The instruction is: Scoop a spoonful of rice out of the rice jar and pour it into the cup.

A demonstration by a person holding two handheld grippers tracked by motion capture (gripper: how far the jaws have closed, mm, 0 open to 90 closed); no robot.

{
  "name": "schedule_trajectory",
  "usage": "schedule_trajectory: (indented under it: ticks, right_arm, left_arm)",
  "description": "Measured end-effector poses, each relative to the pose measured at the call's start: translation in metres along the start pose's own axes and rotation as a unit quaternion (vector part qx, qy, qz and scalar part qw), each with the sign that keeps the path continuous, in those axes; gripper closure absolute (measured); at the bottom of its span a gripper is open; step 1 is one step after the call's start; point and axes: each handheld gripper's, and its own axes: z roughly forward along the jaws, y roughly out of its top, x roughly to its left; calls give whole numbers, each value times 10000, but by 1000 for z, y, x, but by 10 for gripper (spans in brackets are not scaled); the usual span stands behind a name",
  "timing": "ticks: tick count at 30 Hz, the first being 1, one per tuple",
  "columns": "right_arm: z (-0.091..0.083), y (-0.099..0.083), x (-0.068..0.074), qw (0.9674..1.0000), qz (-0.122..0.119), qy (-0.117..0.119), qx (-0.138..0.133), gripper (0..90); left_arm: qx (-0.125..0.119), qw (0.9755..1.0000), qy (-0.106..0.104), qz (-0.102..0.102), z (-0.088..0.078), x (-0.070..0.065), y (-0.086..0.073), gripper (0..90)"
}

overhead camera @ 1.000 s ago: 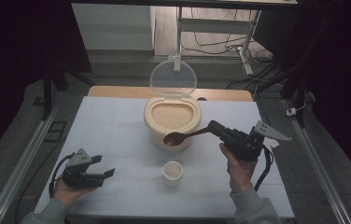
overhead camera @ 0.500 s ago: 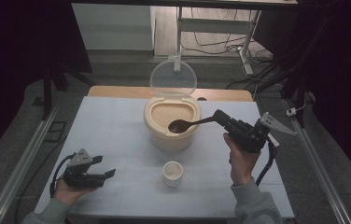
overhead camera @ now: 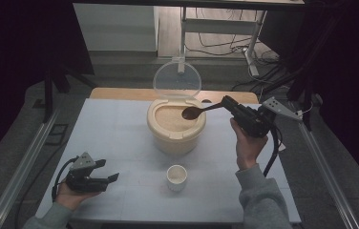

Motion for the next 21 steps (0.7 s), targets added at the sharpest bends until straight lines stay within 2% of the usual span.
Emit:
schedule_trajectory:
  ticks: [11, 21]
  right_arm:
    - [12, 4, 2, 9988, -336, -294, 214, 827]
    - [30, -5, 5, 9947, -610, -522, 635, 827]
  left_arm:
    - [16, 10000, -26, -14, 1, 0, 0, 238]
    - [45, 10000, -36, 3, 2, -1, 0, 238]
